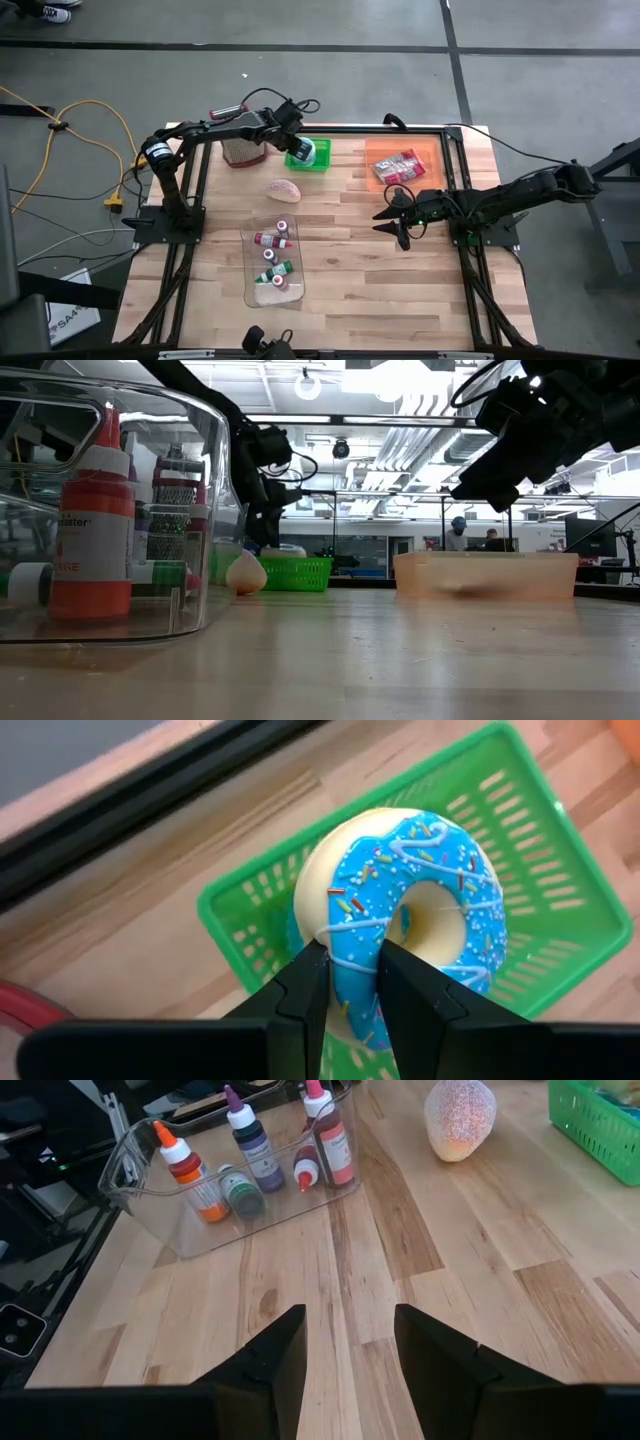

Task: Pick & Place Food Item
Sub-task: Put the blue donut into the green basket

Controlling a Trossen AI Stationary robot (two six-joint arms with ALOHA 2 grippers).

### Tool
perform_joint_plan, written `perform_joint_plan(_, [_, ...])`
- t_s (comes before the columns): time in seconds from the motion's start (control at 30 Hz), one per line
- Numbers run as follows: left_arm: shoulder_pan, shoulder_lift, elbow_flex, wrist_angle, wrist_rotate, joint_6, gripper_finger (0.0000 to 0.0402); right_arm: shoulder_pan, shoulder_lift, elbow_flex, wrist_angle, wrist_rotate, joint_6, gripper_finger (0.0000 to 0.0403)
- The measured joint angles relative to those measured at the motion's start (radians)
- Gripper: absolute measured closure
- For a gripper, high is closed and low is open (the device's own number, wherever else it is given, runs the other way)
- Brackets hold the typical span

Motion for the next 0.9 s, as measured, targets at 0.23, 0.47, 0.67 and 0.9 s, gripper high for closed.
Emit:
perform_joint_plan(0.23, [0.0, 0.0, 0.0, -0.001, 0.001, 0.008, 0.0324, 0.0, 0.0, 0.0, 0.0, 0.0, 0.0, 0.0261])
perform_joint_plan(0.47, [0.0, 0.0, 0.0, -0.004, 0.002, 0.021, 0.0324, 0.0, 0.0, 0.0, 0.0, 0.0, 0.0, 0.0261])
perform_joint_plan(0.67, [0.0, -0.001, 0.0, -0.007, 0.027, 0.03, 0.0324, 0.0, 0.0, 0.0, 0.0, 0.0, 0.0, 0.0261])
perform_joint_plan(0.9, [0.0, -0.001, 0.0, -0.007, 0.03, 0.03, 0.0324, 0.0, 0.0, 0.0, 0.0, 0.0, 0.0, 0.0261])
